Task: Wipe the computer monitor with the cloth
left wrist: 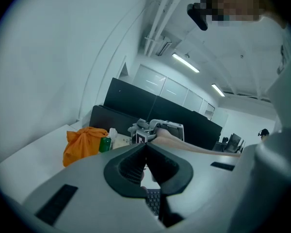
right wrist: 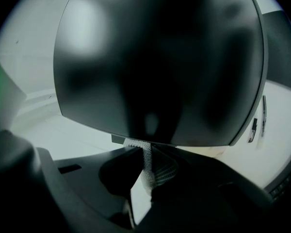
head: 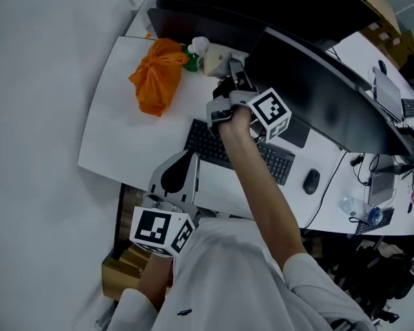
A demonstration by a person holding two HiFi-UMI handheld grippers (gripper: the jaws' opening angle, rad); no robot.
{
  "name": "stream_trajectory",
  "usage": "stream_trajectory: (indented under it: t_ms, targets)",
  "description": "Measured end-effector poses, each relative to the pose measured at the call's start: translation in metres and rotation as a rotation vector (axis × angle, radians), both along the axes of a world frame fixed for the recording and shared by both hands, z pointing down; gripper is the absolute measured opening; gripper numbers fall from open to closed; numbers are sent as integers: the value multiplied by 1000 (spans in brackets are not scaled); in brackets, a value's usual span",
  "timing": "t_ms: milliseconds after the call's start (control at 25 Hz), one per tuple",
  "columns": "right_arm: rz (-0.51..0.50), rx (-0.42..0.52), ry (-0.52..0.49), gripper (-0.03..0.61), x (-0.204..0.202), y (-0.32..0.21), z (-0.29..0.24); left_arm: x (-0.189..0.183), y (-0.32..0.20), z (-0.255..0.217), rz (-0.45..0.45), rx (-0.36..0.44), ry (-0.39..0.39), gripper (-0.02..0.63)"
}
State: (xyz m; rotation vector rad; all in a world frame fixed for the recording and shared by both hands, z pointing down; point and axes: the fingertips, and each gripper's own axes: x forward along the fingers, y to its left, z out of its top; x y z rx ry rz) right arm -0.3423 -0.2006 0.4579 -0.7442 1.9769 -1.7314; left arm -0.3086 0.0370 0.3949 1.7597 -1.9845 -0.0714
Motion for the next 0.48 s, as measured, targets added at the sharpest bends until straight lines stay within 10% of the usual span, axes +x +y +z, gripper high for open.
stream_trajectory:
  t_ms: [480]
  targets:
    - [48,-37,72,35,3,5,73,-10,1,8,-14,-19,-9,19]
